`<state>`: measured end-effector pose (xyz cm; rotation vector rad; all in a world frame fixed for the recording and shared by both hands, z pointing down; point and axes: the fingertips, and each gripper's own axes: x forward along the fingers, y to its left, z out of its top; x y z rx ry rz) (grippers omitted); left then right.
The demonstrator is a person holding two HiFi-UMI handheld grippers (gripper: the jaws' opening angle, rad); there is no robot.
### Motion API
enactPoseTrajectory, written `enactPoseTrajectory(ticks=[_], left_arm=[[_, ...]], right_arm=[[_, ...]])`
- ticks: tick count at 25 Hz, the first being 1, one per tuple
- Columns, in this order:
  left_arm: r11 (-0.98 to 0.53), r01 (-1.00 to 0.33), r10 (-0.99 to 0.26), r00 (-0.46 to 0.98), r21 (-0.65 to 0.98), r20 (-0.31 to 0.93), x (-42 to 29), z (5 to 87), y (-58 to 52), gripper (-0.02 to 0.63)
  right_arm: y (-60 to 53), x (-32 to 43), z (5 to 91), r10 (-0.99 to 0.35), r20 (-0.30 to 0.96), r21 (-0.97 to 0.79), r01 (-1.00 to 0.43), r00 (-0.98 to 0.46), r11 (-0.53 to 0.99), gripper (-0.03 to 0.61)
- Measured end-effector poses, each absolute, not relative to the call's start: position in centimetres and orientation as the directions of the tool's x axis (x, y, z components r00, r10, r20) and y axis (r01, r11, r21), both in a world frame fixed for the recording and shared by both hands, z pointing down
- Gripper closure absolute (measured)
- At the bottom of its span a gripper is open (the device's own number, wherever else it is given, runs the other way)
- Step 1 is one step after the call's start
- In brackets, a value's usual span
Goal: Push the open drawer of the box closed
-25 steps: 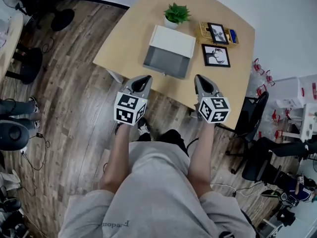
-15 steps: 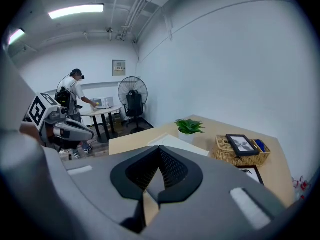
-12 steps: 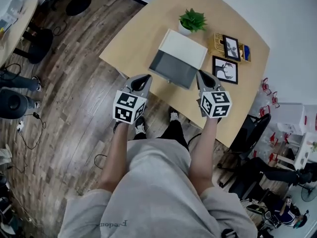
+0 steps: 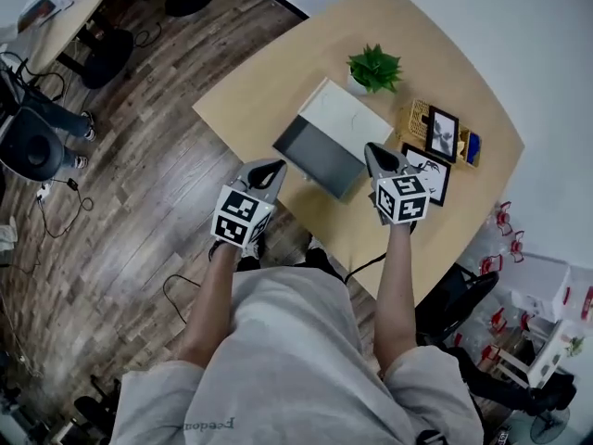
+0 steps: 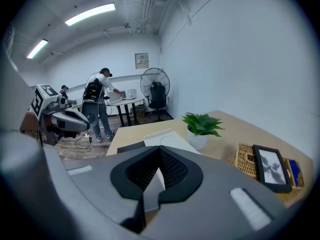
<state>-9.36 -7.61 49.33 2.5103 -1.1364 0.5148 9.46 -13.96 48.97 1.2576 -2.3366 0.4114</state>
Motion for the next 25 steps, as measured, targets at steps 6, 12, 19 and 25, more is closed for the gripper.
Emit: enactPoseTrajectory(ticks=[6, 12, 19, 25], left_arm=[[-0.569, -0.811, -0.655, 0.548, 0.138, 0.521, -8.4, 52.1, -7.1, 0.561], [-0.543, -0.83, -0.646, 0.512, 0.132, 0.566, -7.1, 54.6, -6.5, 0.561], [-0.483, -0.864, -0.651, 0.461, 0.14, 0.603, -7.2, 56.7, -6.1, 0.561], [-0.442, -0.883, -0.646, 0.437, 0.16, 0.626, -7.2, 58.7, -5.7, 0.561]], right_arm=[[-17.1, 9.8, 49.8, -0.624, 0.57, 0.046, -0.738, -0.534, 0.673, 0.577], [-20.1, 9.6, 51.2, -0.534, 0.626, 0.099, -0.622, -0.568, 0.777, 0.577], [-22.6, 7.5, 53.3, -0.42, 0.732, 0.229, -0.386, -0.537, 0.893, 0.577], [-21.7, 4.6, 56.9, -0.298, 0.743, 0.089, -0.351, -0.6, 0.932, 0.577]])
